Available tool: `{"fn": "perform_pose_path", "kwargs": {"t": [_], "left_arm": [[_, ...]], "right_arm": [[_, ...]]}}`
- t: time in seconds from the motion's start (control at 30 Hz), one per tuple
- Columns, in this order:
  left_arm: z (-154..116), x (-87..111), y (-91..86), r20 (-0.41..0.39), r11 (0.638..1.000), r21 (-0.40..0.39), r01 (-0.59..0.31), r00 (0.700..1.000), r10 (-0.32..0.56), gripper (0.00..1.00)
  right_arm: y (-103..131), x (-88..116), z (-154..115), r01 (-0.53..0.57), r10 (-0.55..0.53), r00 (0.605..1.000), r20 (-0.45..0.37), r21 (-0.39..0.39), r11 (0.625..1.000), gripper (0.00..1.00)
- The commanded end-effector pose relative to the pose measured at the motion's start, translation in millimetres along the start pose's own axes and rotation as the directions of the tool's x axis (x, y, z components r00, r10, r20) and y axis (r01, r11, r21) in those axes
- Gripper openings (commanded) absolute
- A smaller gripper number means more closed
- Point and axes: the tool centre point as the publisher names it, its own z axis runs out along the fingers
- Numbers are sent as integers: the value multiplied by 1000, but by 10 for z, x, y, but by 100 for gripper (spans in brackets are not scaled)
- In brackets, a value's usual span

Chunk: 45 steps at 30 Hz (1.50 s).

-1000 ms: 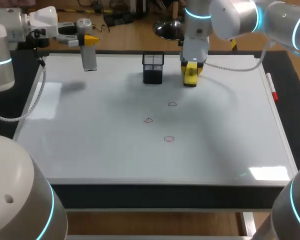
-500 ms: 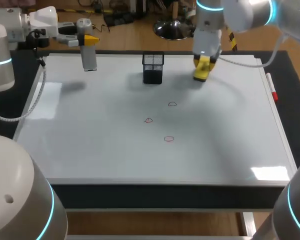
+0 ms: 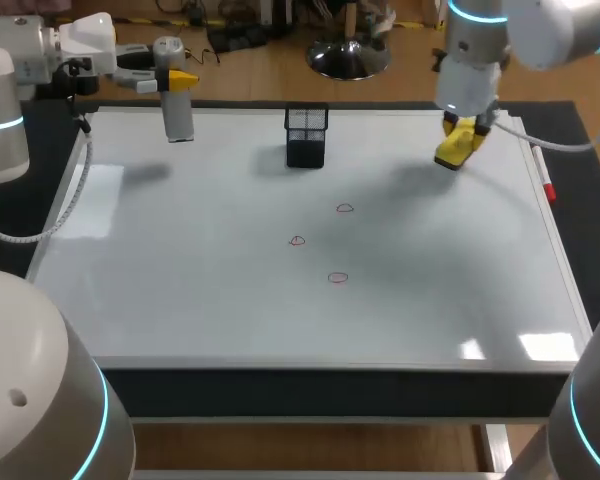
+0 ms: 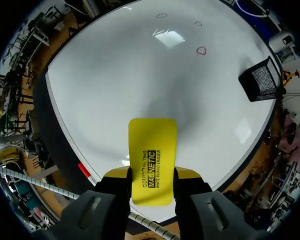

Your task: Pick up the inspection probe, press it on each red-marked spot on the whiteboard one by one, put down the probe, pick up the eraser, and wipe off all the red marks.

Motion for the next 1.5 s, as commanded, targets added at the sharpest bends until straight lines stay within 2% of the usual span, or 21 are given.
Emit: {"fn": "perform_pose_path", "kwargs": {"t": [0.03, 0.2, 0.43, 1.2, 1.37, 1.5], "left_arm": [[-4, 5, -5, 1, 1000, 2, -1, 1000, 1, 0], [-4, 5, -5, 1, 1000, 2, -1, 1000, 1, 0], [-4, 5, -5, 1, 1000, 2, -1, 1000, 1, 0], [-4, 5, -5, 1, 1000, 2, -1, 1000, 1, 0], [191, 277, -28, -8, 999, 23, -26, 1000, 26, 0], [348, 562, -51, -16, 999, 6, -49, 999, 49, 0]], "right_arm": [[21, 528, -35, -23, 23, 999, 33, 4, 1000, 0], [49, 721, 20, -53, 54, 998, 20, -7, 999, 0], [70, 793, 63, -83, 83, 996, 22, -17, 996, 0], [70, 793, 63, -83, 83, 996, 22, -17, 996, 0], [70, 793, 63, -83, 83, 996, 22, -17, 996, 0], [70, 793, 63, -83, 83, 996, 22, -17, 996, 0]]}}
